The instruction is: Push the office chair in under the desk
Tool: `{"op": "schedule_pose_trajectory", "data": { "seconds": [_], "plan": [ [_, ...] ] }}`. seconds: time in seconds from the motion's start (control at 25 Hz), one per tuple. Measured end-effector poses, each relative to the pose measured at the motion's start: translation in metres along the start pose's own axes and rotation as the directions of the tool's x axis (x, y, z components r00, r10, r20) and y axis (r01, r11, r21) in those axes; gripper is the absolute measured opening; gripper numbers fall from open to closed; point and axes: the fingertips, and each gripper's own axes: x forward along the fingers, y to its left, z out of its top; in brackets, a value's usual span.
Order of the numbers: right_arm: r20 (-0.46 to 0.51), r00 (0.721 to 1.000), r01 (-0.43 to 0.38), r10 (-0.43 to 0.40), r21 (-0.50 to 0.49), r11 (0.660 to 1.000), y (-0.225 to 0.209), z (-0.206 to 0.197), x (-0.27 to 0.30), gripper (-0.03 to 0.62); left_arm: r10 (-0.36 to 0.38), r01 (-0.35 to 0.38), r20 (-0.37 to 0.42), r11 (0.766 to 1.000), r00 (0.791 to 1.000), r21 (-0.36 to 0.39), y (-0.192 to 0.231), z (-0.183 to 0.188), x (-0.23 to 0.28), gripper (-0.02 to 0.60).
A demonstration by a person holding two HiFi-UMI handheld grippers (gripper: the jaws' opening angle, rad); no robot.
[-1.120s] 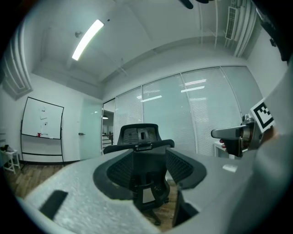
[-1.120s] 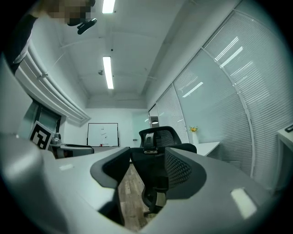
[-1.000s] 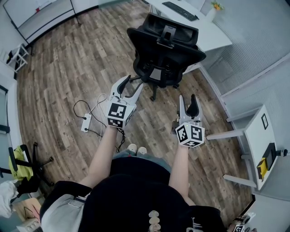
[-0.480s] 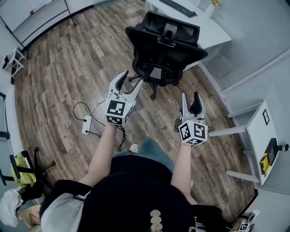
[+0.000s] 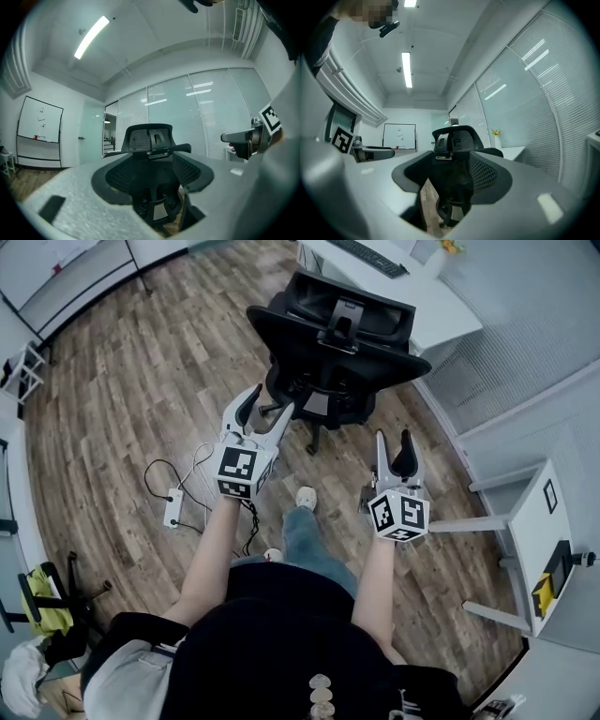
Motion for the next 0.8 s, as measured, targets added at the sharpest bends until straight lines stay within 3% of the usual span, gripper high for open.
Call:
{"op": "schedule_pose_trajectory", "data": {
  "seconds": [0.44,0.8],
  "plan": [
    [0.020,0.999,-0.043,0.043,0.016,0.999,-0.071,0.014,0.116,0.239,0.067,-0.066,-0.005,0.997,0.998,0.028,0.031,0.005,0.120,0.259],
    [-0.004,0.994,-0.105,0.105,0.020,0.994,-0.097,0.021,0.190,0.232,0.112,-0.111,-0.009,0.993,0.994,0.045,0.060,0.019,0.189,0.258]
  ]
}}
